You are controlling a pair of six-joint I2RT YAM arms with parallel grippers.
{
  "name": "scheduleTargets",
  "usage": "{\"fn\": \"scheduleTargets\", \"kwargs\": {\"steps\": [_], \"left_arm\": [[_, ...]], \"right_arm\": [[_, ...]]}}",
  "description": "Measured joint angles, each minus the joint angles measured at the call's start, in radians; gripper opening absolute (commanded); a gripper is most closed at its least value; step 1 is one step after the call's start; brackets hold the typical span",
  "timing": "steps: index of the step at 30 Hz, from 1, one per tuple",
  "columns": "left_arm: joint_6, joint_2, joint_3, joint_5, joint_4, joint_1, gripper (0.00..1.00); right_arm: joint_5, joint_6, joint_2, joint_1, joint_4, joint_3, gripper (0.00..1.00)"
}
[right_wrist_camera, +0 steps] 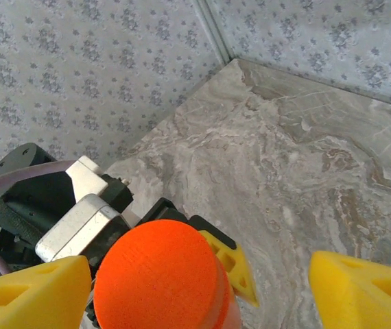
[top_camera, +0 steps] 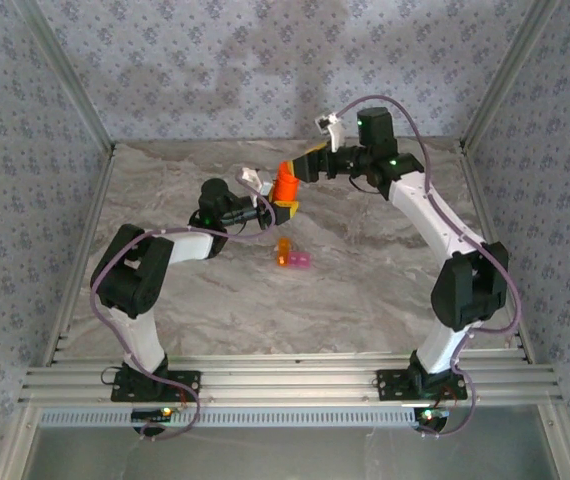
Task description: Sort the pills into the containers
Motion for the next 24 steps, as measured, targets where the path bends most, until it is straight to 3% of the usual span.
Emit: {"fn": "scheduleTargets", "kwargs": {"steps": [6, 12, 21, 24], "left_arm": [[0.0, 0.0, 0.0, 0.011, -0.003, 0.0, 0.0], [0.0, 0.0, 0.002, 0.013, -0.003, 0.0, 0.0], [-0.003, 0.0, 0.002, 0.013, -0.006, 0.0, 0.0], [-0.008, 0.0, 0.002, 0.014, -0.006, 0.0, 0.0]], "right_arm": [[-0.011, -0.027, 0.016, 0.032, -0.026, 0.023, 0.83], [-0.014, -0.036, 0.046, 0.048, -0.041, 0.049, 0.75], [-0.014, -0.055, 0.064, 0.058, -0.055, 0.06, 0.42], [-0.014, -0.055, 0.064, 0.058, -0.055, 0.06, 0.35]]}}
